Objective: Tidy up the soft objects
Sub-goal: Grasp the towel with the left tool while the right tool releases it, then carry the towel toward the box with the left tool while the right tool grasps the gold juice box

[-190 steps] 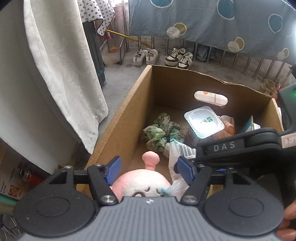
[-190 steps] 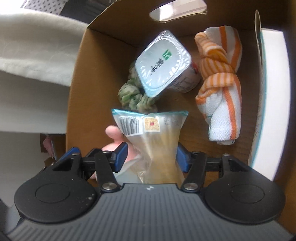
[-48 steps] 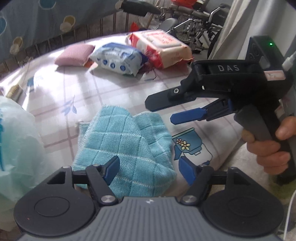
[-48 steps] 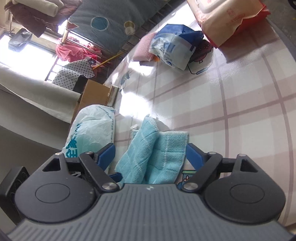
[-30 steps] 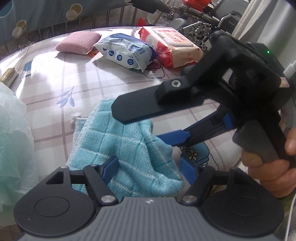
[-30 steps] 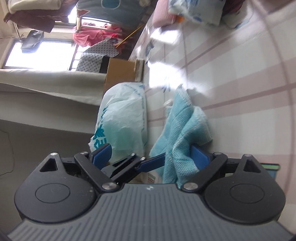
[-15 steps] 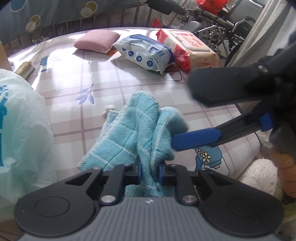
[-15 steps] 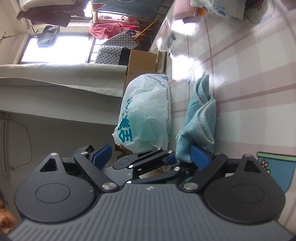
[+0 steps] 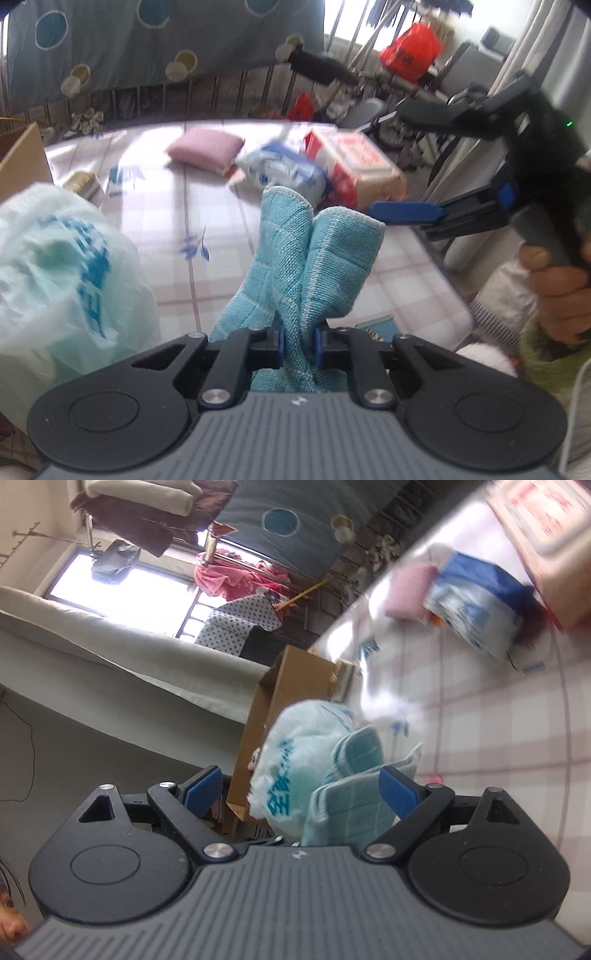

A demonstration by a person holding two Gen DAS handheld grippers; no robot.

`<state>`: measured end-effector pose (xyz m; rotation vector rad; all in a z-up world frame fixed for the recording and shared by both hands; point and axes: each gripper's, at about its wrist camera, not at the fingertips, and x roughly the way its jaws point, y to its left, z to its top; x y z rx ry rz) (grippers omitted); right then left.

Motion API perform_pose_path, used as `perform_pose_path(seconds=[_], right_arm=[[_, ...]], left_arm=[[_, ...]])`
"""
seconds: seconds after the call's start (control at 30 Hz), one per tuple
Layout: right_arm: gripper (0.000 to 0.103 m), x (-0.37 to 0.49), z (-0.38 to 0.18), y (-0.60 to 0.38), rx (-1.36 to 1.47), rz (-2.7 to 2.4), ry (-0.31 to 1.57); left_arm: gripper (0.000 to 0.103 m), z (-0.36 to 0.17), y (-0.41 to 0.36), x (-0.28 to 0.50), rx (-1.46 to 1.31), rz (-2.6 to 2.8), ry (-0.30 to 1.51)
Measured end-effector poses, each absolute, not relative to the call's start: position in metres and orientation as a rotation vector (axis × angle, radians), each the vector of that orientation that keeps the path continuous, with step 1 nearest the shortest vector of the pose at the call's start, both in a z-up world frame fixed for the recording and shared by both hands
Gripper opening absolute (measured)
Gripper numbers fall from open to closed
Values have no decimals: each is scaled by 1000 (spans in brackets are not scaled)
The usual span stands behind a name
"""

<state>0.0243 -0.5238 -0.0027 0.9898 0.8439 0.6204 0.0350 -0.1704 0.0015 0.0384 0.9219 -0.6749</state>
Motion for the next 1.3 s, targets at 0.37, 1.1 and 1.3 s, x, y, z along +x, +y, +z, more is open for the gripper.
perform_pose_path(seconds=[0.37,1.1,1.3], right_arm=[[92,76,25,-496,1057,568,803],[92,336,-72,-299,787,353,1264],[91,379,-90,-248,613,271,1390]], left_arm=[[15,66,-125,103,-133,-668,865],[15,100,48,213,-240,-245,790],[15,98,85,217,-275,-208,771]])
